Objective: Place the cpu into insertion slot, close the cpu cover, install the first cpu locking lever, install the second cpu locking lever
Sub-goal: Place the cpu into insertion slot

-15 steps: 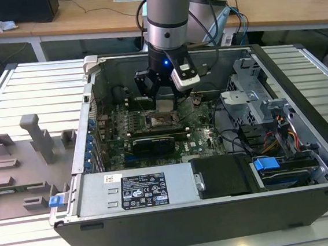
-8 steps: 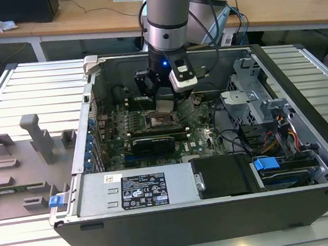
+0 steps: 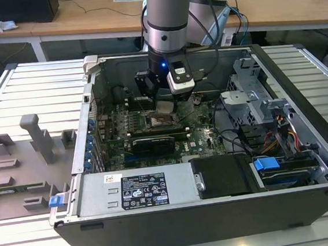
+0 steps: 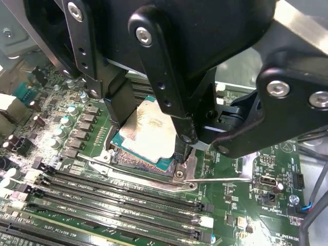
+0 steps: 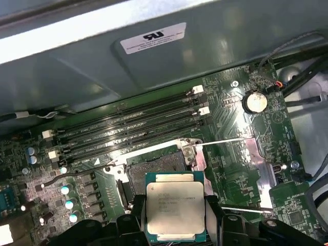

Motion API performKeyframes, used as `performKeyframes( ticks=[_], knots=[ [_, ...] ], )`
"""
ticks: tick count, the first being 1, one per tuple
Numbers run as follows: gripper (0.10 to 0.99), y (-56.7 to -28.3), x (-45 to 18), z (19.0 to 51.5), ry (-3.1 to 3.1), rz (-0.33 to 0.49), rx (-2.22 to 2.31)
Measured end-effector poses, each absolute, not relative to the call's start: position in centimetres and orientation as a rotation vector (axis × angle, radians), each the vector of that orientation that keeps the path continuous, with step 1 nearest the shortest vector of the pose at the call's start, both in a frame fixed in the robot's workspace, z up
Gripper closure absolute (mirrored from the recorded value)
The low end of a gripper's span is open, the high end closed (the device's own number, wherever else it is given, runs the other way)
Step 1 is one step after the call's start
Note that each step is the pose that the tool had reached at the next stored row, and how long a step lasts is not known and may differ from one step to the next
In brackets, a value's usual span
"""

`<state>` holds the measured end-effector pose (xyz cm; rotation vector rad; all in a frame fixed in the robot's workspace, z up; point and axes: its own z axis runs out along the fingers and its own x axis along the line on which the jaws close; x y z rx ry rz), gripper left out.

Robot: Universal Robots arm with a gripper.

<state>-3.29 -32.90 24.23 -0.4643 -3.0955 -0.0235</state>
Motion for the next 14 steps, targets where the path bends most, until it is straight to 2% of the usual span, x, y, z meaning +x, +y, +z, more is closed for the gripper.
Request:
performKeyframes(
  ticks=[14],
  knots=[
    [0.541,-32.90,-3.29,23.77,-3.075,-0.020,-0.592]
  ],
)
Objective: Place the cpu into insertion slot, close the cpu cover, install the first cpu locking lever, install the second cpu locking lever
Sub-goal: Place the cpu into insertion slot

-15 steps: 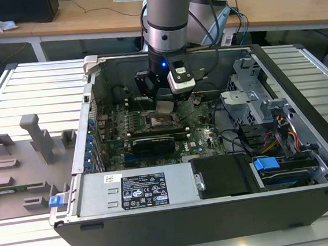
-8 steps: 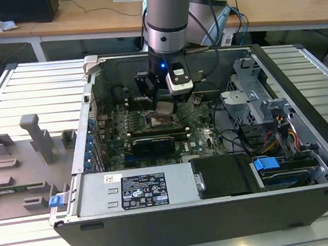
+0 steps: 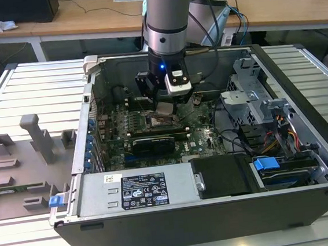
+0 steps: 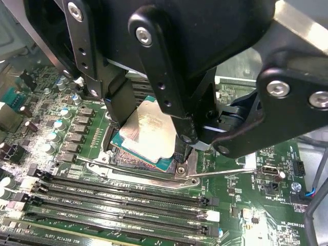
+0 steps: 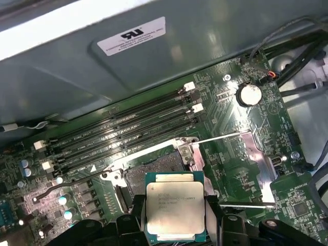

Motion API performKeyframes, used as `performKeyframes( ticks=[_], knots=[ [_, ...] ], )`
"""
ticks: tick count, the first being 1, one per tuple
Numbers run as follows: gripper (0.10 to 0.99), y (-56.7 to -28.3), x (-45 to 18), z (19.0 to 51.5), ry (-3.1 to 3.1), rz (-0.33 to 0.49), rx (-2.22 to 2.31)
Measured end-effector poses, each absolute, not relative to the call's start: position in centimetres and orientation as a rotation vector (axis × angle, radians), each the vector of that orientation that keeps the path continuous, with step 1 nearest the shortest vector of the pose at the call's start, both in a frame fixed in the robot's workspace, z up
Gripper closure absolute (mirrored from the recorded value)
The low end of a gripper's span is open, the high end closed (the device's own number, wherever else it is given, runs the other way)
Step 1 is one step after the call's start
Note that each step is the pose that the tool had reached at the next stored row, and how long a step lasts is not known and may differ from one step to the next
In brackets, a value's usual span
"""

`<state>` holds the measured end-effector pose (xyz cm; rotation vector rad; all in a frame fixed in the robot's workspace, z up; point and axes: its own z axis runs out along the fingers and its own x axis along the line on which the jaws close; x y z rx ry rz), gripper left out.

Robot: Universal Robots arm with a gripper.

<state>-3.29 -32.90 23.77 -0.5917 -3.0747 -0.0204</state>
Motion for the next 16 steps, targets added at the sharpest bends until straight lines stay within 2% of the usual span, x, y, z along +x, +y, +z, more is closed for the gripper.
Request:
performKeyframes(
  ticks=[16],
  knots=[
    [0.541,-32.90,-3.29,23.33,-3.035,-0.012,-0.779]
  ],
)
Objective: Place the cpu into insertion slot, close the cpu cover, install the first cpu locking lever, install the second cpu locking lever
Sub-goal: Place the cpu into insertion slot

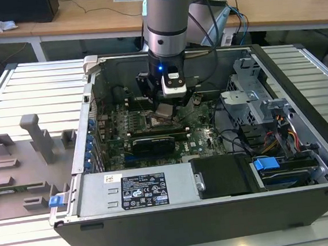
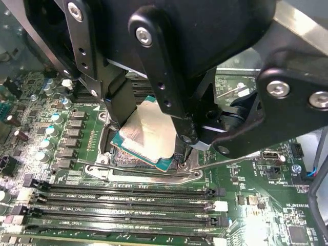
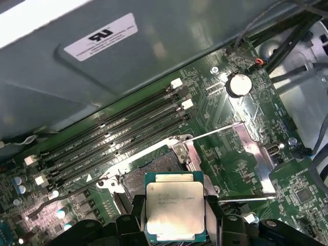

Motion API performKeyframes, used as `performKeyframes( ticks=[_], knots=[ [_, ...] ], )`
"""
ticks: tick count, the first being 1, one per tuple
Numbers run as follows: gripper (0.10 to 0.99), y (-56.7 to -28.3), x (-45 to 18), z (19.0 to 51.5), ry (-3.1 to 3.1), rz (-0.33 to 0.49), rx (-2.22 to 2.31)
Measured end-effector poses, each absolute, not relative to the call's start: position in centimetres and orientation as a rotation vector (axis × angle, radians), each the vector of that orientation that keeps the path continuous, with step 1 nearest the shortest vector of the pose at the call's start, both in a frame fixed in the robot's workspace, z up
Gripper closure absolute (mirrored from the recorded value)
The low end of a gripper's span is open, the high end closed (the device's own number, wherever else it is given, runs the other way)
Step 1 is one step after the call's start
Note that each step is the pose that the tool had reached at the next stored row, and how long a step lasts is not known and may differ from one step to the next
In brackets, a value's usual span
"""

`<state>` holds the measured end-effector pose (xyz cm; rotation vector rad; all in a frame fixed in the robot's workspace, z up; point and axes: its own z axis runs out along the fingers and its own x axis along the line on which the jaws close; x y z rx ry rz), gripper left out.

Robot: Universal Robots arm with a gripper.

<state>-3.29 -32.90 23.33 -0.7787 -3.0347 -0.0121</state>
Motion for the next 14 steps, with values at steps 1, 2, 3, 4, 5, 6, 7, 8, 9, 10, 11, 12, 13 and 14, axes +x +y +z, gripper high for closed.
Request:
performKeyframes(
  ticks=[1,2,3,4,5,6,7,8,9,10,11,12,13,14],
  knots=[
    [0.541,-32.90,-3.29,23.31,-3.026,-0.012,-0.814],
    [0.541,-32.90,-3.29,23.30,-3.021,-0.012,-0.832],
    [0.541,-32.90,-3.29,23.29,-3.015,-0.011,-0.855],
    [0.541,-32.90,-3.29,23.27,-3.006,-0.008,-0.886],
    [0.541,-32.90,-3.29,23.27,-3.002,-0.006,-0.901],
    [0.541,-32.90,-3.29,23.27,-2.998,-0.004,-0.915],
    [0.541,-32.91,-3.29,23.27,-2.992,0.001,-0.939],
    [0.541,-32.91,-3.29,23.27,-2.984,0.002,-0.965],
    [0.541,-32.91,-3.29,23.27,-2.978,0.003,-0.984],
    [0.541,-32.91,-3.29,23.27,-2.974,0.004,-0.996],
    [0.541,-32.91,-3.29,23.27,-2.969,0.004,-1.013],
    [0.541,-32.90,-3.29,23.26,-2.960,0.005,-1.037],
    [0.541,-32.90,-3.29,23.26,-2.955,0.005,-1.051],
    [0.541,-32.90,-3.29,23.26,-2.948,0.006,-1.072]
  ],
)
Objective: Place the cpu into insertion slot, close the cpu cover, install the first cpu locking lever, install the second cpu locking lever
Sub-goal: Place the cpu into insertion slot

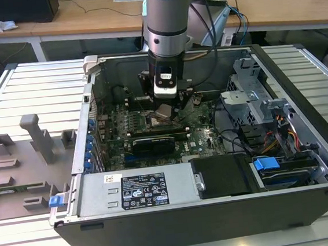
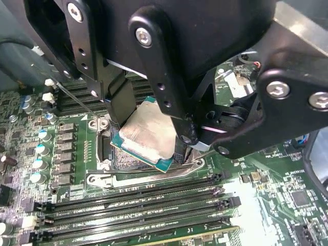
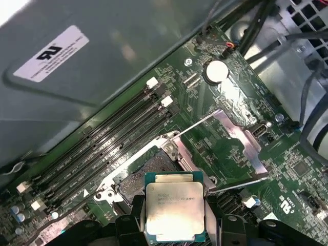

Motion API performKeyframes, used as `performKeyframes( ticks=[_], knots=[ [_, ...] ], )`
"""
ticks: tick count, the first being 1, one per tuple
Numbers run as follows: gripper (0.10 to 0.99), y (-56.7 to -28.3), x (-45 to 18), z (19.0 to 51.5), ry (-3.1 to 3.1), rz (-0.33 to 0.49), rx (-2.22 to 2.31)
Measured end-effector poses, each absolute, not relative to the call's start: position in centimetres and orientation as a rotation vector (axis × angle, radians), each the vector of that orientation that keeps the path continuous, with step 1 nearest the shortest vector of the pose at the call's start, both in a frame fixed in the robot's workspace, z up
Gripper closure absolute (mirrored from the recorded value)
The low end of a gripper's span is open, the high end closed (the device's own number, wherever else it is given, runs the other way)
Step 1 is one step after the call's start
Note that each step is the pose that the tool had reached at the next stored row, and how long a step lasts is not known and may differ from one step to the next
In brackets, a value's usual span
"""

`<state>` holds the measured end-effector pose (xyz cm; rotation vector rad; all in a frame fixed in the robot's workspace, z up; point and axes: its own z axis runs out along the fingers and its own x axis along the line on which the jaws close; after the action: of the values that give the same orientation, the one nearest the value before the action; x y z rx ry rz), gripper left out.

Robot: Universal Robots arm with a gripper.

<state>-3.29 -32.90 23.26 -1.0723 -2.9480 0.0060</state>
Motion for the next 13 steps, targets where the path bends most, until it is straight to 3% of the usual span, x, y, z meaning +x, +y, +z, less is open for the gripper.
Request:
performKeyframes(
  ticks=[13],
  knots=[
    [0.541,-32.90,-3.29,23.25,-2.838,0.007,-1.336]
  ],
)
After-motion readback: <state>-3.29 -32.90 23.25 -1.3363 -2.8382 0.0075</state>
